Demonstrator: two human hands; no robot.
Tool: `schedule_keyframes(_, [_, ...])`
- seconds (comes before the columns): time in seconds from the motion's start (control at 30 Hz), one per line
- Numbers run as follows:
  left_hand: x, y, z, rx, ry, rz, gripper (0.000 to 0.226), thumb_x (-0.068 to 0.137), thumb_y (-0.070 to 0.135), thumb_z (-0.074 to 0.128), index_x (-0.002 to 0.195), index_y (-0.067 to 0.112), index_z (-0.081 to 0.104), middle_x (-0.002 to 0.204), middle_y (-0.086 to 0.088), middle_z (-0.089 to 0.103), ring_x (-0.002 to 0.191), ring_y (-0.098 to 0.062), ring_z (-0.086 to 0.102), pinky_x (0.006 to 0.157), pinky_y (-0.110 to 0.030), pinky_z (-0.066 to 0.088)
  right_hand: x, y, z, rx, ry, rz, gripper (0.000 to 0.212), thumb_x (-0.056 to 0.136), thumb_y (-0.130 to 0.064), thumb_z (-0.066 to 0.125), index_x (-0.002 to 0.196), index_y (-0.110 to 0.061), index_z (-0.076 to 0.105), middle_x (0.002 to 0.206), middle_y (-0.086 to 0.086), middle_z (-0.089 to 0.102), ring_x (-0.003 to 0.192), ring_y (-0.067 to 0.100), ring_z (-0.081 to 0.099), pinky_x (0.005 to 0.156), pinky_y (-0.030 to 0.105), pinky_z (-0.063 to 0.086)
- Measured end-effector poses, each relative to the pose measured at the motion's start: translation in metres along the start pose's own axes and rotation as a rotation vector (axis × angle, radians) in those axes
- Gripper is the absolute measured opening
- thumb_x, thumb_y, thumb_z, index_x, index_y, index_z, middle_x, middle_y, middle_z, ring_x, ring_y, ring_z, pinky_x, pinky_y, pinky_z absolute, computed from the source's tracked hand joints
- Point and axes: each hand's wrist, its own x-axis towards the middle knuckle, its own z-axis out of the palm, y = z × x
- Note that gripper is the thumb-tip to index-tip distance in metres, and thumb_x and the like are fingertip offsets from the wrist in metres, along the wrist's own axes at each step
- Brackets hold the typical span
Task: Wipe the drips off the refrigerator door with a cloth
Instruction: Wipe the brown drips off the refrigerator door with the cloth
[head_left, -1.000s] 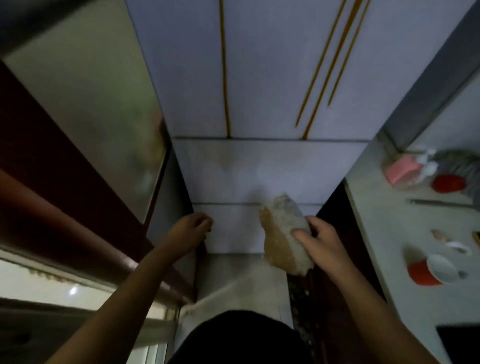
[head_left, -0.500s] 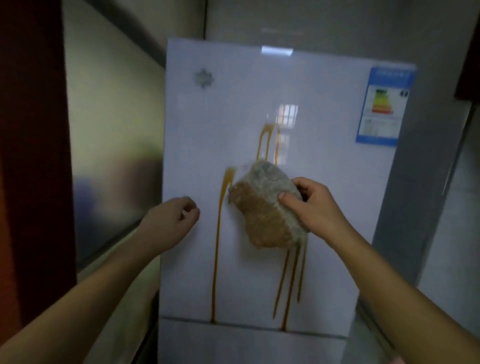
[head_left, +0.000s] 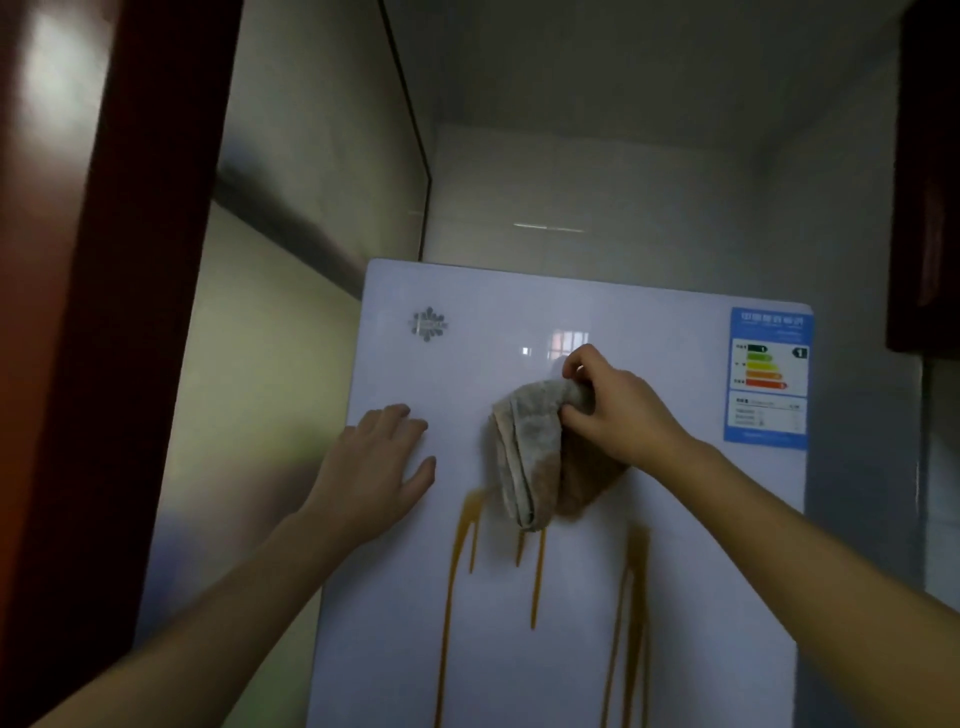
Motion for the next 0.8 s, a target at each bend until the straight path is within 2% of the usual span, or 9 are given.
schedule_keyframes(0.07, [0.001,-0.003,0.005,0.017,0.004,0.016,0.055,0.090,0.053,0.035,0.124,0.017,0.059,0.137,-0.010,0.055,0.116,-0.031,0.059,0.088,-0.043,0.054,0.004,0.002,0.011,-0.048,0.047,-0.032,0.031,0.090,-0.033,0.070,0.104,-0.032,0.042,0.092,-0.008,0.059,0.078,0.010,0.058,0.069,0.038,0.056])
schedule_keyframes(0.2, [-0.001,-0.008,0.014,0.046,0.006,0.034,0.055,0.091,0.052,0.039,0.130,0.018,0.058,0.142,-0.011,0.052,0.124,-0.030,0.055,0.092,-0.043,0.053,0.004,0.005,0.030,-0.029,0.163,-0.169,0.030,0.088,-0.029,0.072,0.104,-0.030,0.047,0.106,-0.010,0.050,0.090,0.010,0.051,0.072,0.031,0.051])
schedule_keyframes(0.33, [-0.005,-0.011,0.022,0.064,-0.008,0.052,0.057,0.092,0.052,0.040,0.132,0.016,0.059,0.146,-0.014,0.049,0.130,-0.032,0.051,0.097,-0.044,0.052,0.004,0.004,0.045,0.009,0.199,-0.297,0.021,0.089,-0.017,0.070,0.106,-0.023,0.058,0.110,-0.007,0.054,0.103,0.012,0.049,0.081,0.030,0.048])
schedule_keyframes(0.5, [-0.006,-0.011,0.024,0.066,-0.007,0.067,0.056,0.092,0.050,0.042,0.132,0.015,0.060,0.147,-0.016,0.048,0.131,-0.033,0.050,0.099,-0.045,0.053,0.005,0.001,0.066,0.178,0.292,-0.239,0.026,0.085,0.000,0.065,0.100,-0.020,0.062,0.107,-0.005,0.054,0.104,0.014,0.052,0.088,0.018,0.041])
schedule_keyframes(0.6, [-0.006,-0.013,0.024,0.071,0.007,0.076,0.056,0.093,0.049,0.042,0.133,0.014,0.060,0.148,-0.016,0.047,0.131,-0.033,0.049,0.100,-0.045,0.053,0.006,-0.001,0.073,0.221,0.321,-0.194,0.027,0.083,0.003,0.066,0.097,-0.020,0.070,0.105,-0.004,0.059,0.103,0.011,0.052,0.091,0.010,0.037])
schedule_keyframes(0.8, [-0.010,-0.019,0.030,0.095,0.012,0.108,0.060,0.094,0.051,0.040,0.140,0.016,0.054,0.155,-0.015,0.040,0.136,-0.034,0.044,0.107,-0.046,0.048,0.000,0.009,0.084,-0.057,0.438,-0.333,0.022,0.086,-0.017,0.075,0.107,-0.019,0.076,0.110,0.001,0.068,0.104,0.021,0.058,0.091,0.031,0.045])
